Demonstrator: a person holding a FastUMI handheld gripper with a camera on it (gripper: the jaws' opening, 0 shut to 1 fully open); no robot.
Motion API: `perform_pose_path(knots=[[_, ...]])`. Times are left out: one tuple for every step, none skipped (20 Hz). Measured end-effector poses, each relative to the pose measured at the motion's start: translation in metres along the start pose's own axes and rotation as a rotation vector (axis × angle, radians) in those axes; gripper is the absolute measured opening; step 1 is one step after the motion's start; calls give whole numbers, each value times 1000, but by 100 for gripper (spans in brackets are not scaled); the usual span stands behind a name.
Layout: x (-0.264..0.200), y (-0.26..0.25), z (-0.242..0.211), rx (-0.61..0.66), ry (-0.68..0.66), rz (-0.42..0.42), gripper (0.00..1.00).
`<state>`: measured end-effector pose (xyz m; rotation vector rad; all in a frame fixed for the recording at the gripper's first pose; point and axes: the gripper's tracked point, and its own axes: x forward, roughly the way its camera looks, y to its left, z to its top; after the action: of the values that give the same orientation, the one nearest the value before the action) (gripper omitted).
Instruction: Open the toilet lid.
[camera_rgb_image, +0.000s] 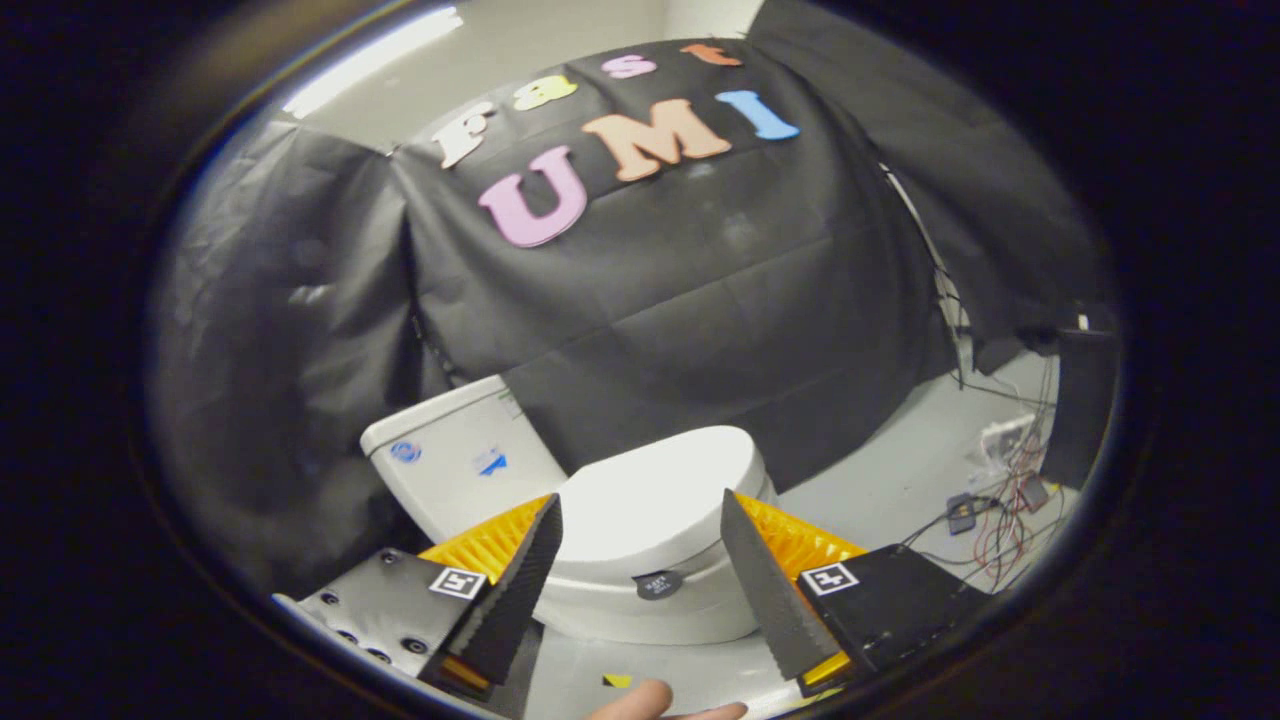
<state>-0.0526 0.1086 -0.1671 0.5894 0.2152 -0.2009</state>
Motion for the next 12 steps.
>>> perform_pose_path(knots=[[4, 4, 0, 41, -4, -10, 98], [9, 7, 1, 87, -1, -17, 98], [13, 11, 0, 140, -4, -19, 98], [18, 14, 2, 195, -15, -21, 98], [25, 14, -1, 256, -20, -27, 98], [33, 13, -7, 320, -16, -30, 98], [40, 11, -22, 366, 7, -32, 98], [44, 7, -36, 384, 33, -37, 97], [46, -6, -49, 388, 54, -70, 97], [49, -22, -61, 410, 91, -115, 96], [50, -32, -71, 448, 117, -134, 96], [51, -38, -73, 487, 106, -146, 96]])
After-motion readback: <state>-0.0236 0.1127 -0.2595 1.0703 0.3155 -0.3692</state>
